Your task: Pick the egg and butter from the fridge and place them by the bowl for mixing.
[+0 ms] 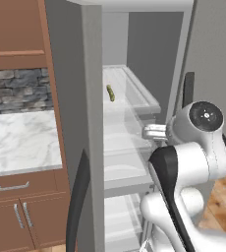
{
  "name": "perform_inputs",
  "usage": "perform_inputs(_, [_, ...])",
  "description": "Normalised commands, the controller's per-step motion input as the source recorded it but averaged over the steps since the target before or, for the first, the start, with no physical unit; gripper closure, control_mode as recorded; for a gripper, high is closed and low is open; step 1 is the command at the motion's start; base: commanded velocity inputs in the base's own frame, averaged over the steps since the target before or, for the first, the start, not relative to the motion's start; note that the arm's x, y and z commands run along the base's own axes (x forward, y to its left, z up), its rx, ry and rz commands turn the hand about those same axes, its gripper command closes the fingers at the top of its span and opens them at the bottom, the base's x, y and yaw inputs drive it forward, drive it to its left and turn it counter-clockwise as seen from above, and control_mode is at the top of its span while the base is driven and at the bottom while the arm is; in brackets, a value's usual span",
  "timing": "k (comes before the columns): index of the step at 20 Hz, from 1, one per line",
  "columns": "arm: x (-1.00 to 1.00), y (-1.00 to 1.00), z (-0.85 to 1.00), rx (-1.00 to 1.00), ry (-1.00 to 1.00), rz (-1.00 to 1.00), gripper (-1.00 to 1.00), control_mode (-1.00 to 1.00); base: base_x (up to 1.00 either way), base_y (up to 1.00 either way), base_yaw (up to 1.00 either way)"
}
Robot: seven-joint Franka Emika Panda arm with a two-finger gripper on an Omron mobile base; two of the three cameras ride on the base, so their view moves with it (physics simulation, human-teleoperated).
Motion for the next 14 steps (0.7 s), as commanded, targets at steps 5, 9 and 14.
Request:
perform_inputs(5, [-0.65,-0.31,-0.7,0.0,-0.24,0.0,1.0,-1.0,0.0,0.0,0.0])
perform_inputs(9, [-0.11,0.0,0.0,-0.01,0.0,0.0,1.0,-1.0,0.0,0.0,0.0])
perform_inputs(14, [-0.17,0.0,-0.04,0.0,0.0,0.01,1.0,1.0,-0.8,-0.45,0.32])
